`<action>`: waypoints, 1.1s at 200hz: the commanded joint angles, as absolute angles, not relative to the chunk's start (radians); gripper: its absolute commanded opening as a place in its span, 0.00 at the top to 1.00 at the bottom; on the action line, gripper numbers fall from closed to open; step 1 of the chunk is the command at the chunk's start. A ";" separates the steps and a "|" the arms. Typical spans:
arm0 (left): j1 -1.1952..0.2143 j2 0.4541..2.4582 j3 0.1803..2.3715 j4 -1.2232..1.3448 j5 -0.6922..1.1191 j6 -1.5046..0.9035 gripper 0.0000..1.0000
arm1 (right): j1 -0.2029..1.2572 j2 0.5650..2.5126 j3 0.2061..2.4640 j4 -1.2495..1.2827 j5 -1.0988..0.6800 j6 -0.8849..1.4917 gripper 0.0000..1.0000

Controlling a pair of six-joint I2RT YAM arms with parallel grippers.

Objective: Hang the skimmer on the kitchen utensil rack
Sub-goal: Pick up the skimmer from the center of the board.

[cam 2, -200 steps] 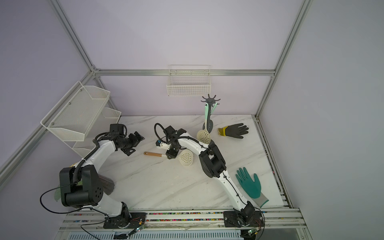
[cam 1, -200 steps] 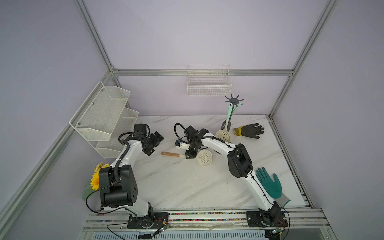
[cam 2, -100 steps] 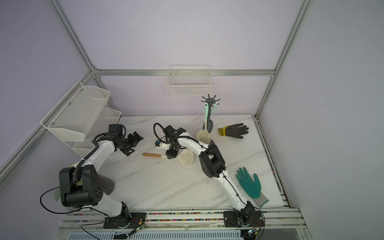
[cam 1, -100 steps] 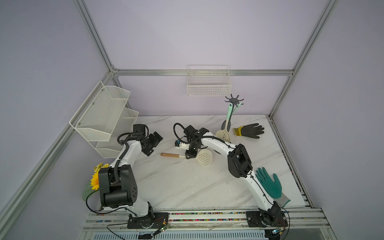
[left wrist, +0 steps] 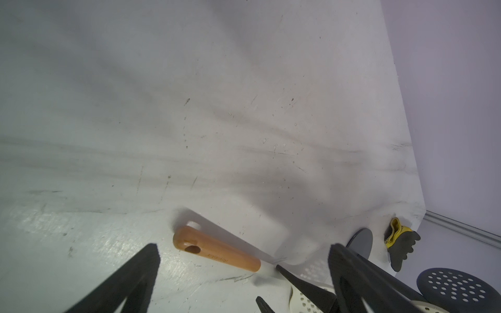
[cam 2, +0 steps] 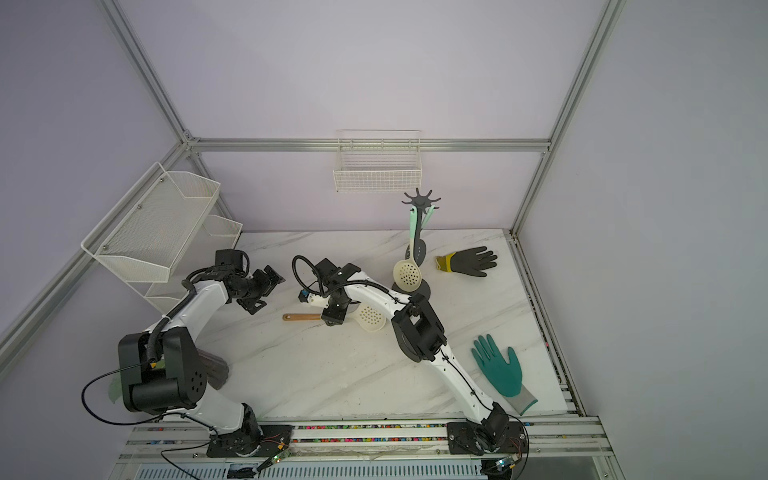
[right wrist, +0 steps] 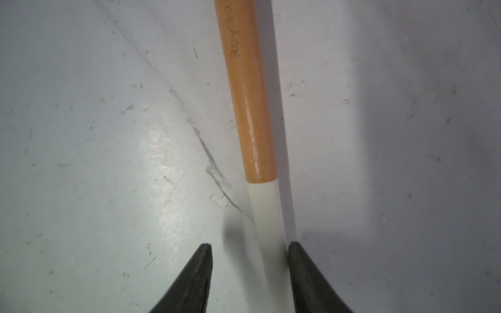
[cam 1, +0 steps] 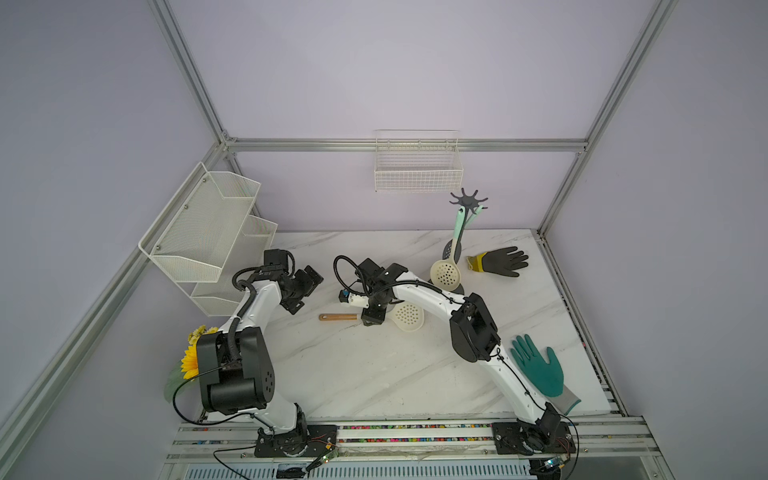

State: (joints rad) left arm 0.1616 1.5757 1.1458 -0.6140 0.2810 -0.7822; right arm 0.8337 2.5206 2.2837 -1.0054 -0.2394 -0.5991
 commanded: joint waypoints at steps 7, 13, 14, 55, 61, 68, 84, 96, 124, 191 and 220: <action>0.171 1.567 1.146 -0.618 0.273 -0.747 0.02 | 0.846 2.568 2.331 -0.968 -0.220 -0.633 0.50; 0.173 1.565 1.147 -0.620 0.273 -0.746 0.02 | 0.848 2.572 2.335 -0.963 -0.218 -0.635 0.50; 0.173 1.565 1.147 -0.620 0.274 -0.746 0.02 | 0.848 2.572 2.335 -0.962 -0.217 -0.635 0.49; 0.183 1.560 1.146 -0.628 0.272 -0.741 0.02 | 0.851 2.606 2.346 -0.946 -0.199 -0.657 0.48; 0.185 1.559 1.145 -0.629 0.273 -0.739 0.02 | 0.851 2.611 2.347 -0.946 -0.195 -0.660 0.50; 0.187 1.557 1.145 -0.630 0.273 -0.739 0.02 | 0.850 2.616 2.347 -0.947 -0.193 -0.664 0.55; 0.190 1.557 1.145 -0.632 0.272 -0.741 0.02 | 0.851 2.623 2.350 -0.949 -0.192 -0.669 0.68; 0.192 1.557 1.145 -0.631 0.273 -0.740 0.02 | 0.851 2.624 2.350 -0.953 -0.192 -0.672 0.74; 0.192 1.560 1.146 -0.630 0.277 -0.741 0.02 | 0.851 2.613 2.339 -0.956 -0.192 -0.677 0.90; 0.193 1.559 1.138 -0.627 0.276 -0.738 0.02 | 0.850 2.543 2.332 -0.944 -0.173 -0.658 0.99; 0.194 1.560 1.140 -0.626 0.280 -0.738 0.02 | 0.849 2.503 2.326 -0.937 -0.151 -0.652 1.00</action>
